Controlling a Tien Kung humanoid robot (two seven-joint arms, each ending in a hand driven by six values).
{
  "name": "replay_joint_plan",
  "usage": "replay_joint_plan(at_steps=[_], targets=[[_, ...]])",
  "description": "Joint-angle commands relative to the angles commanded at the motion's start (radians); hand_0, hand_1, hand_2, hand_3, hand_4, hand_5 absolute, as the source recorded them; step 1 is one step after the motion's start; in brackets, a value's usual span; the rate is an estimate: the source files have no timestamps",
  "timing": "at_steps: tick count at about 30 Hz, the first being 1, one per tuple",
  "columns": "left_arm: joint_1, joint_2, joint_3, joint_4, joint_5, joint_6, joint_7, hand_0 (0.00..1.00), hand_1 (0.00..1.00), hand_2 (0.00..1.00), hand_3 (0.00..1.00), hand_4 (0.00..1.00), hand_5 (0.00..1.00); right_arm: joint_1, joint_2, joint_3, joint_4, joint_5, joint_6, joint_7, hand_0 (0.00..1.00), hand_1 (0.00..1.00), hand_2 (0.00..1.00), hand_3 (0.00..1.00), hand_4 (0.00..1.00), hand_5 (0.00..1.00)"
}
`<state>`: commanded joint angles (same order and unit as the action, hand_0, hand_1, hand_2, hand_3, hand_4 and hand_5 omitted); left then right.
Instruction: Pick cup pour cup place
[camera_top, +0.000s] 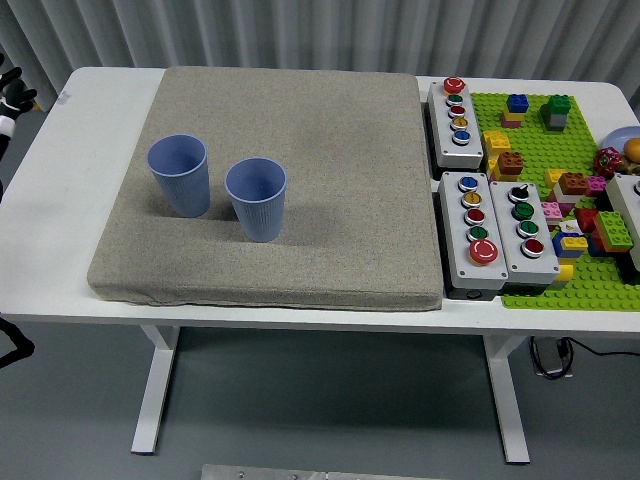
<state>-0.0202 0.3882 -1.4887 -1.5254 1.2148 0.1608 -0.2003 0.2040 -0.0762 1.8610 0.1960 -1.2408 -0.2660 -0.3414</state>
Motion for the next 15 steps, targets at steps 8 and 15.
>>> replay_joint_plan(at_steps=[8,15], targets=[[0.012,-0.018,0.071,0.06,0.051,0.0,0.001,0.897,0.911,0.998,0.998,0.974,0.315,0.001,0.0,0.003,0.0,-0.003,0.001,-0.002,0.682,0.628,0.586,0.573,0.002,0.148],[0.009,-0.028,0.107,0.103,0.055,-0.024,0.008,0.913,0.925,0.998,0.998,0.964,0.294,0.003,0.001,0.002,-0.001,0.002,0.001,-0.001,0.681,0.628,0.585,0.573,0.002,0.155]])
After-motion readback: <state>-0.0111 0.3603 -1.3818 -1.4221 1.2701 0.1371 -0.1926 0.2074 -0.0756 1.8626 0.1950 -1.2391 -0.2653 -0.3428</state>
